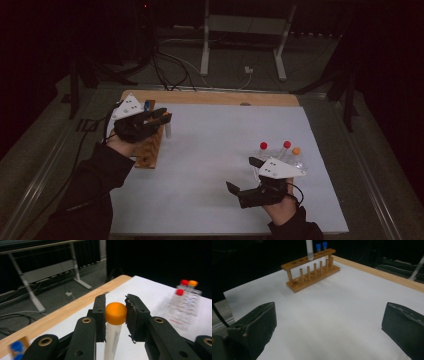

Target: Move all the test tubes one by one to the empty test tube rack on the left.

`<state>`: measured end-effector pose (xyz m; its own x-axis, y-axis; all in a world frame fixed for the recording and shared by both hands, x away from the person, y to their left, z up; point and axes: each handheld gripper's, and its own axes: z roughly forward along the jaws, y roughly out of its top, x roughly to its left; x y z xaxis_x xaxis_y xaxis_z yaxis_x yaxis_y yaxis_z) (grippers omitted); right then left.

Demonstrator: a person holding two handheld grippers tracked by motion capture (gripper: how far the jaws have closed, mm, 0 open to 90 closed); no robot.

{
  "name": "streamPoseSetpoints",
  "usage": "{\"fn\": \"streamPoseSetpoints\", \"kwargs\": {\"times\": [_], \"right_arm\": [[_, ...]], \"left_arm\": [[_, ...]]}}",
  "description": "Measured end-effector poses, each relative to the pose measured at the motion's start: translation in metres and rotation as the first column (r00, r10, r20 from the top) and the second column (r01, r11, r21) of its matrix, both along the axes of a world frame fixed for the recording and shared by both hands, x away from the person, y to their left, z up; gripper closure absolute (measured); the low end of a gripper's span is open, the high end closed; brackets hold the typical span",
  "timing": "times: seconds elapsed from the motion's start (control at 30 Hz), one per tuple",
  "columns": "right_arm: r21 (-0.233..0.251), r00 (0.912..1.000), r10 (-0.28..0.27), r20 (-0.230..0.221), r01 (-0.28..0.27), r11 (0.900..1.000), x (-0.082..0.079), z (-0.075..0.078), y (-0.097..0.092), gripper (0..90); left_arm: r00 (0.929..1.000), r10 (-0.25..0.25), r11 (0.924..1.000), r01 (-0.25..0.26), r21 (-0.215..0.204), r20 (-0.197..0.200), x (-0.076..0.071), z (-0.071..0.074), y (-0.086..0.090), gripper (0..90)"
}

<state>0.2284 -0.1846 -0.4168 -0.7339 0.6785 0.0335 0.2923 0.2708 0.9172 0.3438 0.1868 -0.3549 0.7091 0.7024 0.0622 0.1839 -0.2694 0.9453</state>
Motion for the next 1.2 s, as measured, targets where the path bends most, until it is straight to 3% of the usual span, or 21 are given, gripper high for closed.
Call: {"fn": "streamPoseSetpoints", "kwargs": {"times": [0.17,0.37,0.67,0.93,1.0,1.1,1.2], "right_arm": [[-0.001,1.0,0.001,0.002,-0.001,1.0,0.0,0.0,0.0,0.0],[-0.003,1.0,0.007,-0.002,-0.007,1.0,0.001,-0.001,-0.001,0.0],[0.011,0.9999,0.012,-0.001,-0.012,0.9999,0.002,-0.001,-0.003,0.0],[0.011,0.9998,0.018,-0.001,-0.018,0.9998,0.002,-0.002,-0.004,0.0],[0.012,0.9998,0.019,0.0,-0.019,0.9998,0.001,-0.002,-0.004,0.0],[0.01,0.9998,0.017,0.002,-0.017,0.9998,0.001,-0.002,-0.005,0.0],[0.011,0.9999,0.017,-0.001,-0.017,0.9998,0.001,-0.002,-0.006,0.0]], "left_arm": [[0.9969,0.078,0.9967,-0.078,-0.019,-0.013,0.012,0.0,0.018,71.9],[0.9852,0.168,0.9849,-0.169,-0.036,-0.031,0.027,-0.004,0.037,71.9],[0.959,0.281,0.9584,-0.282,-0.042,-0.038,0.05,-0.017,0.051,71.9],[0.9366,0.347,0.9354,-0.349,-0.056,-0.05,0.064,-0.034,0.056,71.9],[0.9277,0.371,0.9264,-0.373,-0.052,-0.043,0.066,-0.04,0.057,71.9],[0.9222,0.382,0.9208,-0.386,-0.06,-0.058,0.067,-0.049,0.059,71.9],[0.9198,0.385,0.92,-0.389,-0.049,-0.077,0.068,-0.057,0.058,71.9]]}}
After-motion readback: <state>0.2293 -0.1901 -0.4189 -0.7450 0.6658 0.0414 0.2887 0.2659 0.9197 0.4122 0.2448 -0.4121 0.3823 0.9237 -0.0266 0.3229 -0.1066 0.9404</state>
